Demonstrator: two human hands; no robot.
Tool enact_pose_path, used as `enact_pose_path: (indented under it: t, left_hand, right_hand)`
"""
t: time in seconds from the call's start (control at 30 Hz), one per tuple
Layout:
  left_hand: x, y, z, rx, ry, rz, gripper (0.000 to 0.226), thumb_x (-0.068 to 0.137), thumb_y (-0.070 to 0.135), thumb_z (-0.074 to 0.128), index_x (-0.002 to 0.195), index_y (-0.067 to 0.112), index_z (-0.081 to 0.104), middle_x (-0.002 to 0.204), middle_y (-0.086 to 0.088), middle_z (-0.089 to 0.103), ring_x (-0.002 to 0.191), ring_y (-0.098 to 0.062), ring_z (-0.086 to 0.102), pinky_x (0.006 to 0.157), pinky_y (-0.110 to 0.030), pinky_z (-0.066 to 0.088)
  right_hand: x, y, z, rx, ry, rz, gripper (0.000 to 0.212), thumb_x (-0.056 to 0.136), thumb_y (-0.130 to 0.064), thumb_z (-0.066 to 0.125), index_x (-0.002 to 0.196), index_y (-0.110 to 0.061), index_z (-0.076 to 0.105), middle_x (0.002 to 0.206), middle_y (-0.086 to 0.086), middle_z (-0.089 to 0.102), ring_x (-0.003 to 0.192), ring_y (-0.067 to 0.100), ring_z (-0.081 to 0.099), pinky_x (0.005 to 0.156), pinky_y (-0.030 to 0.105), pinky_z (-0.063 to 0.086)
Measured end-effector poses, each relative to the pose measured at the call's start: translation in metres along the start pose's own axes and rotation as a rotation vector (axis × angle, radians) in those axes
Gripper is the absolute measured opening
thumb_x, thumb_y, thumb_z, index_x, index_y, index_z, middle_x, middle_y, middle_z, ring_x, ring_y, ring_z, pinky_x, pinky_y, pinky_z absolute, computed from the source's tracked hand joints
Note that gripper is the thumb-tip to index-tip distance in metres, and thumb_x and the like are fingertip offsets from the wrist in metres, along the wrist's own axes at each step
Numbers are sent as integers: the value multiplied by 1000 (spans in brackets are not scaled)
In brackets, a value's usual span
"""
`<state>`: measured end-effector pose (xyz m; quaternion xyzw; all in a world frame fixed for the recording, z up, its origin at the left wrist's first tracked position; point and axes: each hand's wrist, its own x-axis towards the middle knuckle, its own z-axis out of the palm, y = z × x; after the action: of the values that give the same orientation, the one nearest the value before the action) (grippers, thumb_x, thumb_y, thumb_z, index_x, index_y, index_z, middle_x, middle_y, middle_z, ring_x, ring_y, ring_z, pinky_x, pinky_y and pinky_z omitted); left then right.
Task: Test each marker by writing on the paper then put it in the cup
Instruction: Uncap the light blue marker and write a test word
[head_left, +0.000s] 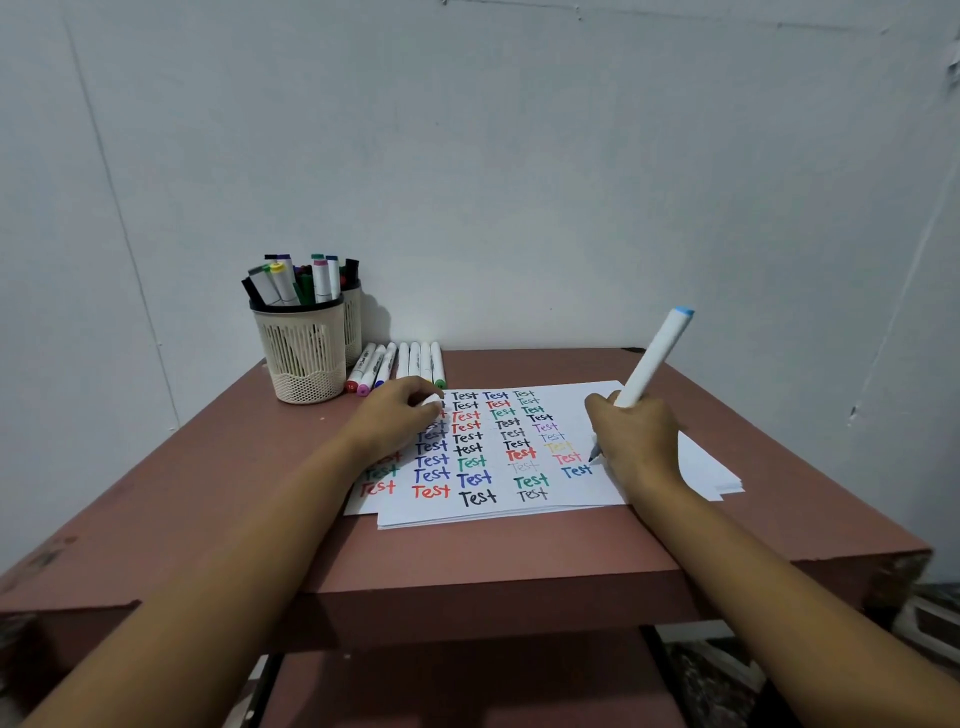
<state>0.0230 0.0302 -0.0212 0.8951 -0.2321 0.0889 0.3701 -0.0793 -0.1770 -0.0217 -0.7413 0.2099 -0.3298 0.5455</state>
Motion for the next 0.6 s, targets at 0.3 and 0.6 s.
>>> enact_pose_path:
  t: [0.3,0.6]
  left_hand:
    - [0,2,2,11,37,64,28,97,24,45,118,13,59,99,0,64,91,-14,57,73,-24,40]
    - [-2,7,4,-90,53,165,27,94,29,52,119,21,57,94,0,65,86,-14,61,77,-25,47]
  right_hand:
    - [4,-16,2,287,-138,48,40,87,-33,67,60,-12,47,43,0,47,39,12,40,42,20,30]
    - [15,-34,37,589,-422,250,25,89,-11,52,65,-6,50,58,10,46,46,14,42,39,19,35]
